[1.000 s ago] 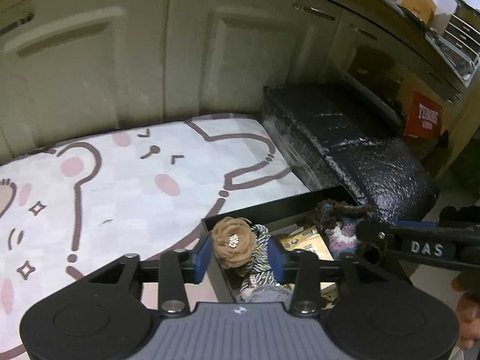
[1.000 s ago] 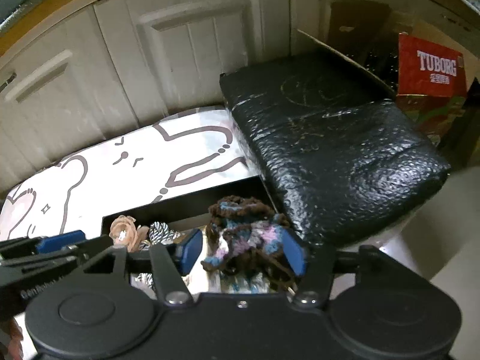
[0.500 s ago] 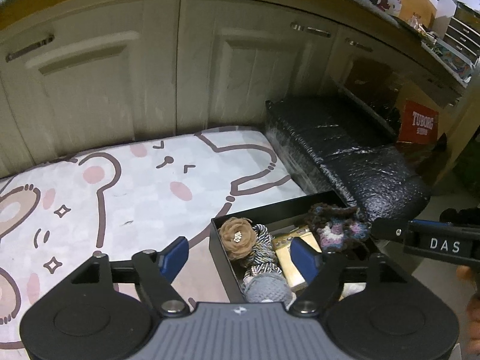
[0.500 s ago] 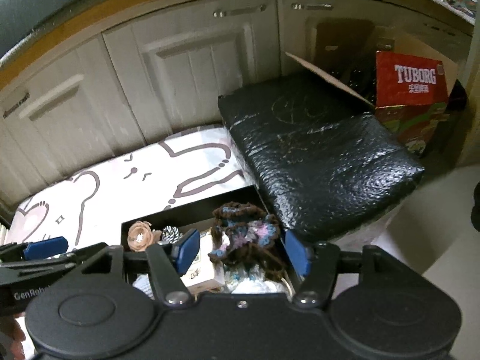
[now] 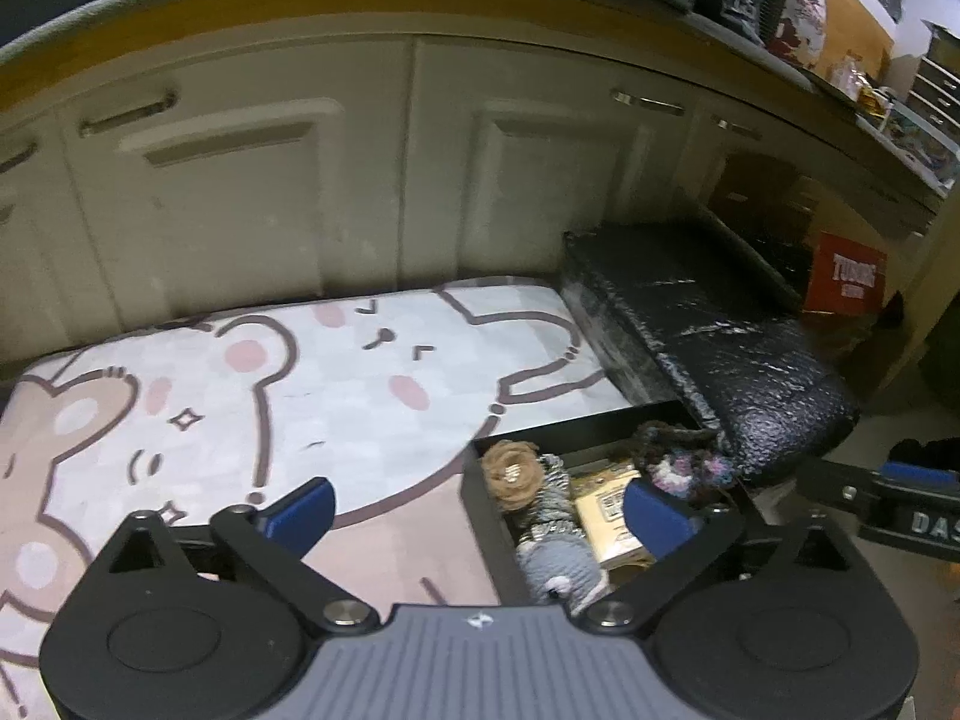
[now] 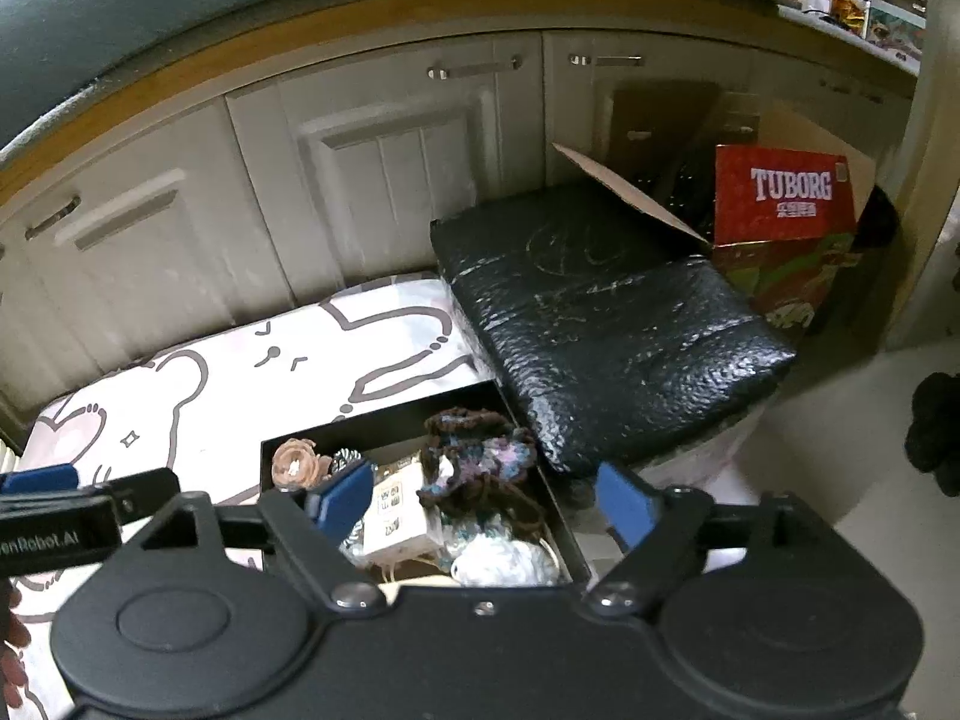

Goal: Organize objects
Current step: 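Open the left tool to release the flower while the right tool releases the pouch, then withdraw both open tools up and away from the black box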

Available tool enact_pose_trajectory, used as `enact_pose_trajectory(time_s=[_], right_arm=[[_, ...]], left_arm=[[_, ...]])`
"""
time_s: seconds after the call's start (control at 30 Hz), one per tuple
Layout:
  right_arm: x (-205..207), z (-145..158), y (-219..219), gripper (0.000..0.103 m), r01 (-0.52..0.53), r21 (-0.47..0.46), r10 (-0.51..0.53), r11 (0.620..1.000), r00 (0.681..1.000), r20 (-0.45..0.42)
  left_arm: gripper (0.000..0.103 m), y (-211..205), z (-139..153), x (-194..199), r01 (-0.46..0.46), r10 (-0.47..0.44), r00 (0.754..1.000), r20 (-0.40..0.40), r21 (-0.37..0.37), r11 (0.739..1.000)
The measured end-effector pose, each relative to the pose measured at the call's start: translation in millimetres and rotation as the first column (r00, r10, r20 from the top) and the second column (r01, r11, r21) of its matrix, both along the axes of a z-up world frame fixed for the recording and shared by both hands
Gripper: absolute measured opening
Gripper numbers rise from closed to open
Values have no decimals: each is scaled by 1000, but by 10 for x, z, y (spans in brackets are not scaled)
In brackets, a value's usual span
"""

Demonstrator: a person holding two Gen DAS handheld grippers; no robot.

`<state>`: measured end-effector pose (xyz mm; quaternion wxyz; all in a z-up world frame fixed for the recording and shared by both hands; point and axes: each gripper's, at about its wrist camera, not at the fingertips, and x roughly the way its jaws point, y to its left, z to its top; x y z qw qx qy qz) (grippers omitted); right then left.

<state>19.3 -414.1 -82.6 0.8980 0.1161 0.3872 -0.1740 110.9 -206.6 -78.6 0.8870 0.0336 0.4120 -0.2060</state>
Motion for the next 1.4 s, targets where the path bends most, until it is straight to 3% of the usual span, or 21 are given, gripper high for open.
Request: enact_pose_trajectory(time_s=[0.13, 0.27, 0.43, 0.57, 0.97, 1.4], right_arm=[[-86, 99, 63, 95, 9, -23, -9, 1000, 1000, -1], [-154, 155, 115, 97, 14, -29, -14, 999, 1000, -17], [-258, 208, 160, 98, 15, -37, -16, 999, 1000, -25], [-355, 299, 189, 99, 12, -40, -13, 999, 1000, -23], [-715, 556, 372, 99, -18, -110, 17, 994, 1000, -8], [-1117, 763, 599, 99, -29, -159, 36, 987, 998, 42]], left_arm=[[103, 105, 60, -59, -17, 17, 1000, -19, 5, 1000], [103, 175, 112, -135, -19, 19, 1000, -9, 29, 999], [103, 327, 197, -214, -23, 22, 999, -33, -40, 999], [103, 386, 278, -305, -14, 13, 1000, -25, -46, 999], [103, 431, 669, -709, 4, -7, 996, 89, 35, 999], [103, 527, 832, -1128, 27, -47, 986, 162, 122, 992]])
